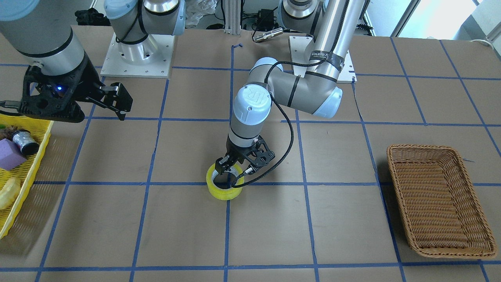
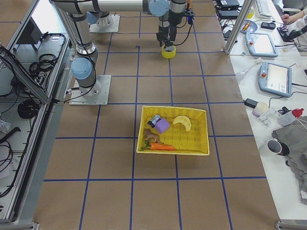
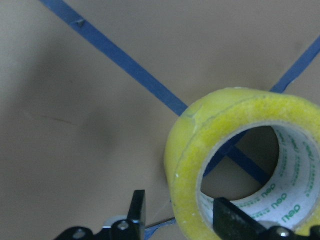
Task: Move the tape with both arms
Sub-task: 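Reach the left gripper to the tape roll and grasp its rim, then lift the tape roll with the left gripper toward the wicker basket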
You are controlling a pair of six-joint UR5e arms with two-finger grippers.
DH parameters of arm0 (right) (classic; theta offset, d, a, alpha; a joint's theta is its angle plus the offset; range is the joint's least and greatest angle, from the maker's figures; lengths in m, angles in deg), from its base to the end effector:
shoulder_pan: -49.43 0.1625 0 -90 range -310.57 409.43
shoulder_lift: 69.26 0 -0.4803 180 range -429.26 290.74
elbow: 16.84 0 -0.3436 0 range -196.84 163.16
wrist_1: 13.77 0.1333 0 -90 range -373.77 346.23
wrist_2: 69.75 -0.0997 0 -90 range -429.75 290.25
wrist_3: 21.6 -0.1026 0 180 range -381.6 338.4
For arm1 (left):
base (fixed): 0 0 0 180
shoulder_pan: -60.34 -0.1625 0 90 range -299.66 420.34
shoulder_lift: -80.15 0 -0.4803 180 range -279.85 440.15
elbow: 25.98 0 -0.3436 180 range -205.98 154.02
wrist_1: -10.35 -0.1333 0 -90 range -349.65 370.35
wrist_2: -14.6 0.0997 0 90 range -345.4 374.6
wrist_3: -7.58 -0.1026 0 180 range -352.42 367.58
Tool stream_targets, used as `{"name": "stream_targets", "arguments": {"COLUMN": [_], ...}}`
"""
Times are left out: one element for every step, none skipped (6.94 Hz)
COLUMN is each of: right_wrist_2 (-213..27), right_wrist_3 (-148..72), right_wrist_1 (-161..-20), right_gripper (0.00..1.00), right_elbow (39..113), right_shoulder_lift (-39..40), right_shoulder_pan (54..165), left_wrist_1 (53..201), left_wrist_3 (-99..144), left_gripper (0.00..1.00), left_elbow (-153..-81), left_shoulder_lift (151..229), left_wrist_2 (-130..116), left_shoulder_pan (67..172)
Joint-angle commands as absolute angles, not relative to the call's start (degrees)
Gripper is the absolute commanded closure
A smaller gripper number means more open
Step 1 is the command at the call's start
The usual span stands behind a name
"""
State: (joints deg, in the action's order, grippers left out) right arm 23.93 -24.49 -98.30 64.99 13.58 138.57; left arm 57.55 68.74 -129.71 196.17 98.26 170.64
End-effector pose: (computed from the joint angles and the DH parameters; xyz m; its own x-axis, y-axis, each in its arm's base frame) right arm 0.1193 -0.4967 0.5353 -0.9959 0.0602 0.0678 0.0653 0.9951 0.0744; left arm -0.3368 -0.4937 0.2779 -0.7521 -0.6514 0.0998 -0.6476 0.7586 0.0709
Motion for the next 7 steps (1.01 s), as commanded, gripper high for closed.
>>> {"name": "stream_targets", "arguments": {"right_wrist_2": [24.03, 23.94, 23.94, 23.94, 23.94, 23.94, 23.94], "right_wrist_3": [-24.50, -24.50, -24.50, -24.50, -24.50, -24.50, -24.50], "right_wrist_1": [-98.23, -98.32, -98.23, -98.23, -98.23, -98.23, -98.23], "right_gripper": [0.00, 0.00, 0.00, 0.00, 0.00, 0.00, 0.00], "right_elbow": [64.99, 64.99, 64.99, 64.99, 64.99, 64.99, 65.08], "right_shoulder_lift": [13.62, 13.62, 13.53, 13.62, 13.62, 13.62, 13.62], "right_shoulder_pan": [138.63, 138.55, 138.63, 138.63, 138.63, 138.63, 138.63], "left_wrist_1": [57.46, 56.33, 56.23, 56.14, 57.79, 63.73, 71.18], "left_wrist_3": [68.40, 68.31, 68.14, 64.74, 59.92, 50.74, 36.29], "left_gripper": [0.96, 1.00, 1.00, 1.00, 1.00, 1.00, 1.00], "left_elbow": [-129.35, -129.00, -128.99, -128.38, -126.29, -124.18, -121.29], "left_shoulder_lift": [196.43, 196.43, 196.61, 195.65, 193.82, 191.36, 188.90], "left_wrist_2": [98.19, 98.10, 98.10, 98.62, 99.67, 100.38, 100.38], "left_shoulder_pan": [170.64, 170.55, 170.55, 170.29, 168.03, 163.74, 159.70]}}
